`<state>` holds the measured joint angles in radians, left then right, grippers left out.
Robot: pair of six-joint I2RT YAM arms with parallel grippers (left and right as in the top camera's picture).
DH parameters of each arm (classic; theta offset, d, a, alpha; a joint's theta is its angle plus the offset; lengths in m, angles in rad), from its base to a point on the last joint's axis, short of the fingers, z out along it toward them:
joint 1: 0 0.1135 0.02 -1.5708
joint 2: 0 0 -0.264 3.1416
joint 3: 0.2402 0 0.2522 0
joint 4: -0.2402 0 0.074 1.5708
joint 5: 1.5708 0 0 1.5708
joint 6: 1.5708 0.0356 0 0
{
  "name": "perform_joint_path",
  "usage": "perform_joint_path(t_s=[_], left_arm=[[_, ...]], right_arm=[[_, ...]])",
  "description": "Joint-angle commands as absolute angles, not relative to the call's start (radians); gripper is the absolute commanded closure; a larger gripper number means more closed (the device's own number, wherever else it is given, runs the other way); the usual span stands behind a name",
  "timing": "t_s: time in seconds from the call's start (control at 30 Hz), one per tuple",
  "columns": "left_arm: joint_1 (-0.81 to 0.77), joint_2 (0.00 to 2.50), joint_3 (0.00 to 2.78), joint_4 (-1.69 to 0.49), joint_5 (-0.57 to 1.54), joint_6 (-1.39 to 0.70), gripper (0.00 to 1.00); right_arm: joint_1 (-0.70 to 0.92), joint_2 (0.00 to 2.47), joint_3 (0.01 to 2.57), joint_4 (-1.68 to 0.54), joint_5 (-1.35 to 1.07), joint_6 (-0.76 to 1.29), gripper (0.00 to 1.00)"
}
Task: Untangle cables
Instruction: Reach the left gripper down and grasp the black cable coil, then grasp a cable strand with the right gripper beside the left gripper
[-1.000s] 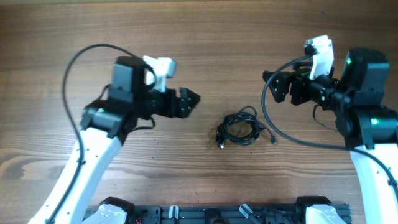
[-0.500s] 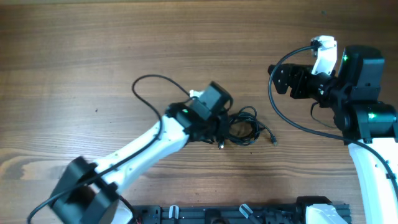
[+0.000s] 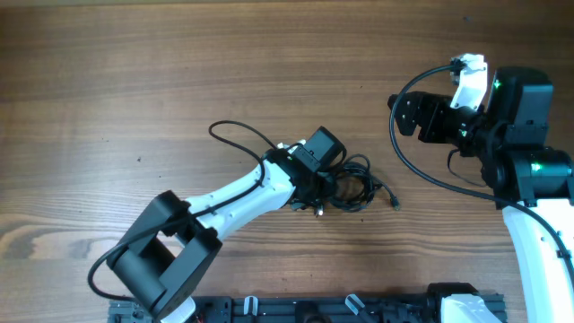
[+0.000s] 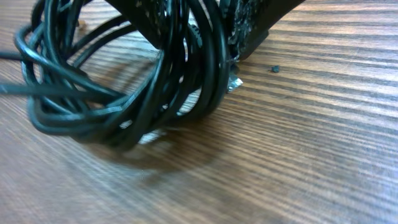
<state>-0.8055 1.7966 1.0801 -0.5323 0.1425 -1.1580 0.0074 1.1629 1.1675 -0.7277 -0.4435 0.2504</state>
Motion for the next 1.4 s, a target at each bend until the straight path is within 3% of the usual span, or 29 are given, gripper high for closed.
perform_joint_path(t_s=[0.0,0.03,0.07,0.1,0.3,0.4,0.7,0.87,1.37], left_arm=[[-0.812,1.832,1.093,-0.523,0.137,-1.217,0.63],[-0.813,1.835,1.093,-0.519,0.126,-1.217,0.67],[-0.813,1.835,1.092,-0.519,0.112,-1.217,0.93],[-0.813,1.836,1.092,-0.515,0.094,-1.217,0.96],[-0.814,1.836,1.092,-0.452,0.005,-1.211,0.96],[-0.809,1.826,1.093,-0.404,0.002,-1.1,0.96],[-0.723,1.546,1.093,-0.322,0.019,-0.702,0.96],[-0.667,1.464,1.093,-0.333,0.215,-0.533,0.96],[-0.508,1.464,1.093,-0.321,0.558,-0.603,0.96]], right_arm=[[0.004,1.163,1.189,-0.735,-0.429,0.264,0.12],[0.004,1.163,1.189,-0.737,-0.429,0.264,0.12],[0.004,1.164,1.189,-0.738,-0.429,0.264,0.12],[0.004,1.163,1.189,-0.739,-0.429,0.264,0.12],[0.004,1.163,1.189,-0.746,-0.429,0.264,0.12],[0.004,1.164,1.189,-0.749,-0.429,0.262,0.14],[0.004,1.177,1.189,-0.749,-0.473,0.196,0.33],[0.014,1.211,1.189,-0.751,-0.644,0.022,0.46],[0.102,1.338,1.187,-0.81,-0.72,-0.131,0.66]])
